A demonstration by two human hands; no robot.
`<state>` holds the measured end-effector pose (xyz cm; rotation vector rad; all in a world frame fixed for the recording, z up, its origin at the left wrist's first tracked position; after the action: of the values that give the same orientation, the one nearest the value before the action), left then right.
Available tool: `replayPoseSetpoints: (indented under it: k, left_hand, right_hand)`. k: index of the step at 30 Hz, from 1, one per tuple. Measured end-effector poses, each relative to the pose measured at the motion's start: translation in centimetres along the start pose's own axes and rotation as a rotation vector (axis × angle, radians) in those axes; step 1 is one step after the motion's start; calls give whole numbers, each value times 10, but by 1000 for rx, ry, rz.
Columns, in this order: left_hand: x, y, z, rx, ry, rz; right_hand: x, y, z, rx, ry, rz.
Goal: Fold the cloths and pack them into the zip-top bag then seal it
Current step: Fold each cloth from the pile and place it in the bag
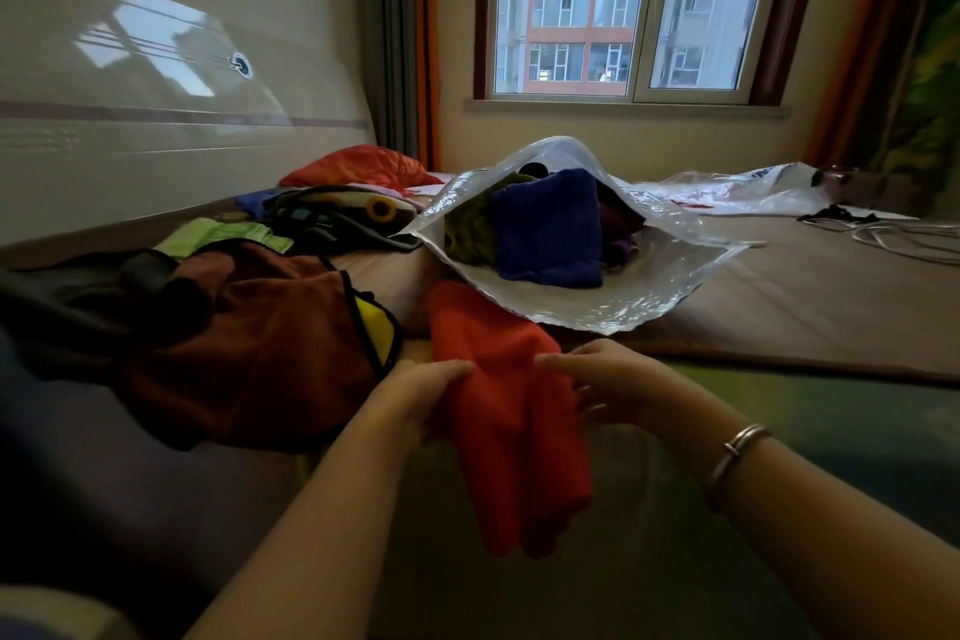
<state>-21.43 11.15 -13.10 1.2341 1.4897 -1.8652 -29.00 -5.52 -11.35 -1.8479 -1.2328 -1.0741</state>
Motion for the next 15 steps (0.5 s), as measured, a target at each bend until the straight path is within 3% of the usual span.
replayPoseSetpoints:
  k: [4,8,12,15]
  left_hand:
    - [-4,-20,8,156,-44,-41]
    - [-7,-28,10,221,-164,-29]
    - [-11,-33,12,348,-294,-59]
    - [-15,-36,15,395,-277,-58]
  right_hand:
    - [1,-6,-2,1,115,30]
    - [8,-10,-15,-107,190,-35]
    - [13,-22,-28,-43,486,-42]
    - [17,-29,-42,-71,563,-152]
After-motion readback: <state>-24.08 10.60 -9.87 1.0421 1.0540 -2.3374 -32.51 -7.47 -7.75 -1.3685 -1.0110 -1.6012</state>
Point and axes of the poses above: each hand's wrist, its own y-axis towards the middle knuckle, its own z-axis out of the palm, x = y × z, the point moved 2 cm from there along y, towards the middle knuckle, and after that the axes turned 13 degrees about -z, right-handed, at the moved point
